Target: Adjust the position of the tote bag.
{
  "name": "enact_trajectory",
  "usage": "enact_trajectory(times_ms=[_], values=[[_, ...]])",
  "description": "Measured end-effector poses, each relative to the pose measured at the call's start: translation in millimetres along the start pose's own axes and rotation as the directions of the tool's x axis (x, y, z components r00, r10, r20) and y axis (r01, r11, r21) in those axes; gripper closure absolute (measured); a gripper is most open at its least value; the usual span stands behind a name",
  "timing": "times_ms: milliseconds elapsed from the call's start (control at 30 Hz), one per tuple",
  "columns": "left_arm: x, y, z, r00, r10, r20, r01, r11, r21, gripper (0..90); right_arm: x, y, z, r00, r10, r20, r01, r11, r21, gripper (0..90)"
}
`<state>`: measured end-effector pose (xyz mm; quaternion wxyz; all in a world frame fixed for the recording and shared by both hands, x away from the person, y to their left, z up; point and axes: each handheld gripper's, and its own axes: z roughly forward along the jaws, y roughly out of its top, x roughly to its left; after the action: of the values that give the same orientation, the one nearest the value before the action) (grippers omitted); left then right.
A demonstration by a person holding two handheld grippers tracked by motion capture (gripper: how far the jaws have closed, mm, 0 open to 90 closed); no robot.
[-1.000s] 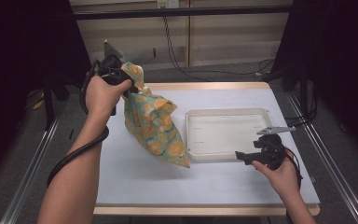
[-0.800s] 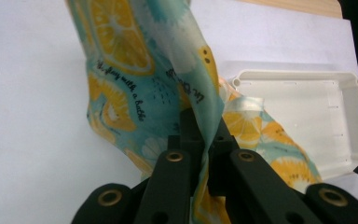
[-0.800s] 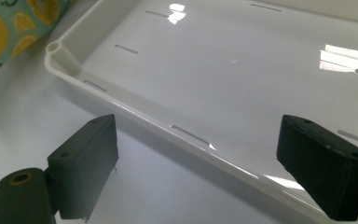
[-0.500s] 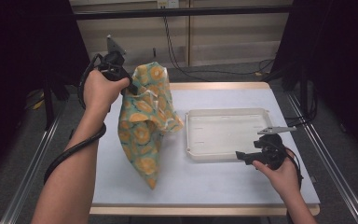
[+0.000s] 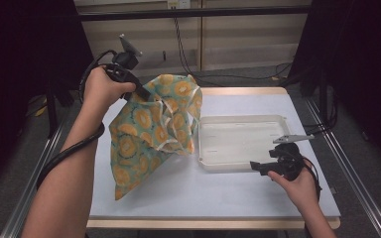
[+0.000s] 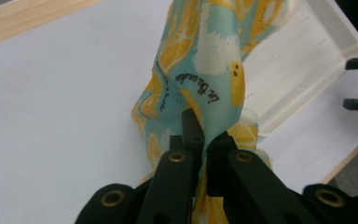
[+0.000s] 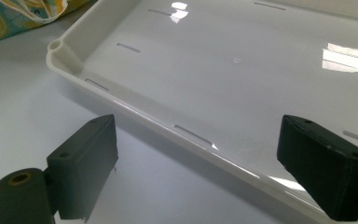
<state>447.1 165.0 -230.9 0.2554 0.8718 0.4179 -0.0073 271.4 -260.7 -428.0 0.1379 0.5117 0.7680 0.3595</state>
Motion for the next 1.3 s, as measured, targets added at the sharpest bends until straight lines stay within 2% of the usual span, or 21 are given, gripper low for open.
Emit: enact_trajectory(times_ms=[100,200,267,400,467,500,533,600,633,700,767,833,900,933,1000,1100,1133,1300], values=[[2.3,-1.7,-0.1,0.9997,-0.023,0.004,0.023,0.9996,-0.013,90.0,0.6,-0.1,0.9,1.0000,-0.005,-0.003,0.005,1.000,0.000,11.9],[1.8,-2.2,-0.3,0.9996,-0.016,0.022,0.016,0.9999,-0.001,90.0,1.0,0.1,0.6,1.0000,-0.002,-0.002,0.002,1.000,0.002,11.9],[-2.0,-2.2,1.9,0.9982,-0.056,0.022,0.056,0.9984,0.005,89.9,1.1,-0.1,0.7,1.0000,0.000,-0.001,0.000,1.000,0.003,11.9],[-5.5,-0.3,2.5,0.9973,-0.073,0.011,0.072,0.9970,0.029,86.3,1.4,0.1,0.1,1.0000,-0.004,-0.004,0.004,1.000,0.003,11.9],[-8.8,0.8,4.4,0.9937,-0.110,0.023,0.109,0.9936,0.027,84.6,1.2,0.2,0.0,1.0000,-0.006,-0.004,0.006,1.000,0.000,11.9],[-9.2,1.8,4.0,0.9950,-0.100,0.008,0.099,0.9942,0.041,83.0,1.2,0.2,-0.2,1.0000,-0.004,-0.003,0.004,1.000,0.001,11.9],[-11.3,3.6,5.2,0.9932,-0.114,-0.022,0.115,0.9924,0.044,75.0,1.1,0.0,0.0,1.0000,-0.001,-0.002,0.001,1.000,0.004,11.9],[-12.4,5.1,6.2,0.9940,-0.105,-0.032,0.106,0.9929,0.053,70.1,0.9,-0.1,0.8,1.0000,-0.003,-0.002,0.003,1.000,0.002,11.9],[-12.4,5.1,6.2,0.9940,-0.105,-0.032,0.106,0.9929,0.053,64.3,0.9,-0.1,0.8,1.0000,-0.003,-0.002,0.003,1.000,0.002,11.9],[-15.0,6.4,8.9,0.9913,-0.127,-0.033,0.129,0.9902,0.054,54.1,1.0,0.2,0.2,1.0000,-0.007,-0.003,0.007,1.000,0.000,11.9],[-14.8,6.9,9.4,0.9952,-0.097,-0.015,0.098,0.9927,0.071,55.0,0.8,0.3,-0.5,1.0000,-0.004,-0.001,0.004,1.000,0.001,11.9],[-15.9,7.1,9.3,0.9953,-0.096,-0.008,0.097,0.9928,0.070,54.6,0.5,0.2,-0.6,1.0000,-0.002,0.000,0.002,1.000,0.002,11.9],[-17.2,7.6,9.8,0.9966,-0.080,-0.015,0.081,0.9954,0.052,48.5,0.0,-0.1,-0.1,1.0000,-0.002,0.001,0.002,1.000,0.002,11.9],[-18.6,8.2,9.8,0.9975,-0.070,0.004,0.070,0.9958,0.059,46.5,-0.1,-0.1,0.0,1.0000,-0.002,-0.001,0.002,1.000,0.003,11.9],[-19.0,8.5,10.3,0.9980,-0.063,0.010,0.062,0.9964,0.057,40.0,0.3,0.1,0.1,1.0000,-0.002,-0.001,0.002,1.000,0.004,11.9],[-21.2,10.9,7.0,0.9973,-0.070,0.025,0.069,0.9970,0.036,38.8,0.5,0.0,0.2,1.0000,-0.002,0.000,0.002,1.000,0.003,11.9],[-21.2,11.6,6.2,0.9979,-0.061,0.022,0.061,0.9977,0.030,38.8,0.4,-0.1,0.6,1.0000,-0.003,0.001,0.003,1.000,0.002,11.9],[-22.6,14.0,4.3,0.9965,-0.084,0.004,0.084,0.9965,-0.007,40.8,0.7,-0.3,1.1,1.0000,-0.003,0.000,0.003,1.000,0.006,12.0]])
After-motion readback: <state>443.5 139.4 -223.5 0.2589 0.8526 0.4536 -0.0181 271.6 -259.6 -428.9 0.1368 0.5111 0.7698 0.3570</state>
